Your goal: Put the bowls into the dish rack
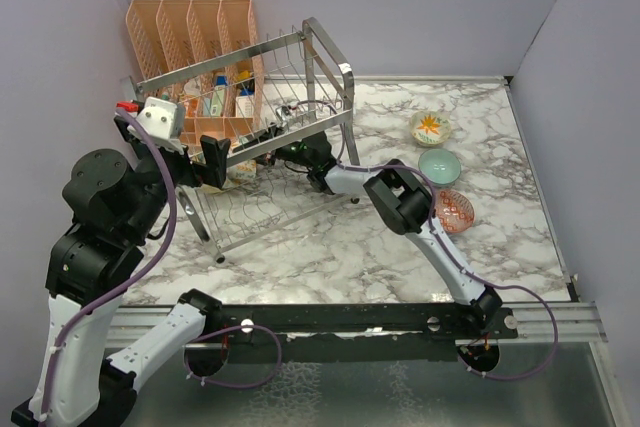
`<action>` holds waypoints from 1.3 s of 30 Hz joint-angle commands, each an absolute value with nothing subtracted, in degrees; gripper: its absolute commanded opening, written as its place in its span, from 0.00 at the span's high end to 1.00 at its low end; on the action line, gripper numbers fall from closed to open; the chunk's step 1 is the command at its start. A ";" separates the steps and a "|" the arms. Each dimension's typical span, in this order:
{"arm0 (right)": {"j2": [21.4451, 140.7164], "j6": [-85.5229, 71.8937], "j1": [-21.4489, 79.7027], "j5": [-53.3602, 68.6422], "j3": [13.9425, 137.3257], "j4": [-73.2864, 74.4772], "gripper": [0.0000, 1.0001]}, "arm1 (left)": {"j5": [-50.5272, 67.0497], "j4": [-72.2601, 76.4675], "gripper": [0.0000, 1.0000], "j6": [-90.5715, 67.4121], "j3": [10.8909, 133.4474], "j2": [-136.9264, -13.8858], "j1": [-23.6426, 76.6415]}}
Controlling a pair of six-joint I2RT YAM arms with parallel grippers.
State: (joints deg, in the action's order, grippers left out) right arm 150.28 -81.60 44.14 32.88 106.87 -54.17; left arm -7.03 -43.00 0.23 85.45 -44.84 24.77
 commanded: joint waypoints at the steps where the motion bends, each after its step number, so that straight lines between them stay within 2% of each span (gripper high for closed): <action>1: 148.08 -79.32 43.76 32.81 105.00 -54.40 0.94 | -8.34 -42.83 0.01 0.63 86.31 -44.98 24.96; 7: 148.59 -78.45 43.77 34.95 107.06 -54.19 0.77 | -8.26 -42.94 0.01 0.57 86.90 -45.41 24.96; 10: 147.55 -76.96 43.77 35.34 107.16 -53.84 0.59 | -8.37 -42.93 0.01 0.53 87.16 -45.43 24.99; 27: 140.41 -76.46 43.93 37.52 100.65 -62.03 0.57 | -8.33 -43.38 0.01 -0.22 88.57 -46.78 25.01; 39: 133.22 -78.67 48.37 43.39 89.28 -67.45 0.57 | -8.25 -44.22 0.01 -2.56 90.76 -47.74 24.97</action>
